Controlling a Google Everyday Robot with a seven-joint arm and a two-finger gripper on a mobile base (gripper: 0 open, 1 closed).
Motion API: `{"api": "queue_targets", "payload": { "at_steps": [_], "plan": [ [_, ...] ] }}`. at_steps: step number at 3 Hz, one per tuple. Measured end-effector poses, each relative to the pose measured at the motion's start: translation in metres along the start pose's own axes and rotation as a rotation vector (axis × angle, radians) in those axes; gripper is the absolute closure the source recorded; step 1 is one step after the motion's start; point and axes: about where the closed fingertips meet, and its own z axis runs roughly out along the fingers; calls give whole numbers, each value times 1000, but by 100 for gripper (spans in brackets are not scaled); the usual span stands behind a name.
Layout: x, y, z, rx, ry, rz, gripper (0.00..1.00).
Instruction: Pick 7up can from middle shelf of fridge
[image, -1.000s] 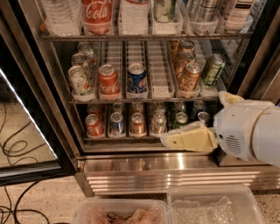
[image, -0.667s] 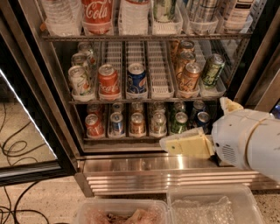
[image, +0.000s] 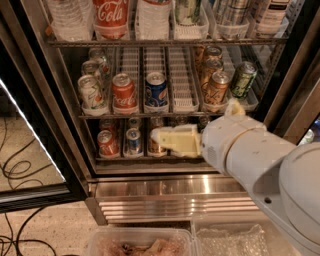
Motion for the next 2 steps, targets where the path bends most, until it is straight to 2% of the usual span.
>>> {"api": "queue_targets", "payload": {
  "at_steps": [1,2],
  "plan": [
    [-8,1,7,46,-25,33,0],
    [-8,1,7,46,-25,32,0]
  ]
}}
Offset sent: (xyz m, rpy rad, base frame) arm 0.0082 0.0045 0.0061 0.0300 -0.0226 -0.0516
